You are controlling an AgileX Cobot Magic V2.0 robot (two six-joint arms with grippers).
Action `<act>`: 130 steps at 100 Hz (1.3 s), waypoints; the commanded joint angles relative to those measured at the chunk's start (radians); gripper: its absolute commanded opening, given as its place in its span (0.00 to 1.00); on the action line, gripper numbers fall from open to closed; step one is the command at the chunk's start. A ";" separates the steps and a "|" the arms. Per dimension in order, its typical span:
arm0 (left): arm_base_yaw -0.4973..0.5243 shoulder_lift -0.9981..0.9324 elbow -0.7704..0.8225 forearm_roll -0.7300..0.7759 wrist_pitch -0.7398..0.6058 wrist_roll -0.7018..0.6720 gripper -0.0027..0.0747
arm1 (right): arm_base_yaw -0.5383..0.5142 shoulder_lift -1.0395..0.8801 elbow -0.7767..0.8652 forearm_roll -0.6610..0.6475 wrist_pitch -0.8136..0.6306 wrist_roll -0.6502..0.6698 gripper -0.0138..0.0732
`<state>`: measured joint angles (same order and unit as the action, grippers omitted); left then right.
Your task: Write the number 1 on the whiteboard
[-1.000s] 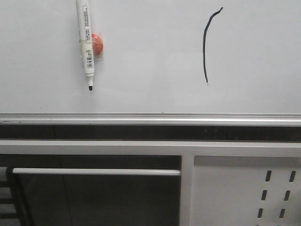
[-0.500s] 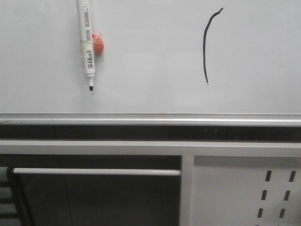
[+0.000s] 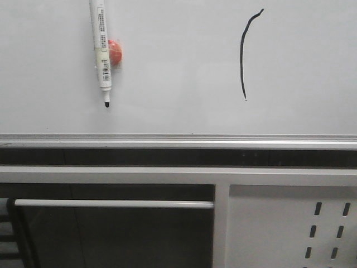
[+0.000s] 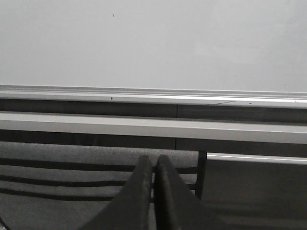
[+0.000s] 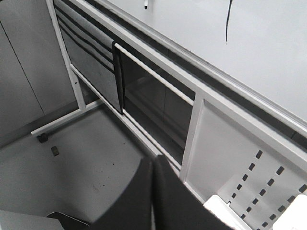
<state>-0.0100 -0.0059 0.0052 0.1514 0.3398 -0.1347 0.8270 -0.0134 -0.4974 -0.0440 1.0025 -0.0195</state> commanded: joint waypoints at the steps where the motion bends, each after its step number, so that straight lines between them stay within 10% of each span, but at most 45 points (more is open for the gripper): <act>1: 0.001 -0.026 0.022 -0.005 -0.054 -0.010 0.01 | -0.005 -0.016 -0.020 -0.007 -0.075 -0.010 0.08; 86: 0.001 -0.026 0.022 -0.005 -0.054 -0.010 0.01 | -0.020 -0.016 -0.020 -0.091 -0.087 0.044 0.08; 130: 0.001 -0.026 0.022 -0.005 -0.054 -0.010 0.01 | -0.499 -0.016 -0.006 0.051 -0.353 0.178 0.08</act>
<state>-0.0100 -0.0059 0.0052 0.1514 0.3398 -0.1347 0.4453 -0.0134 -0.4874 -0.0455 0.7546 0.1571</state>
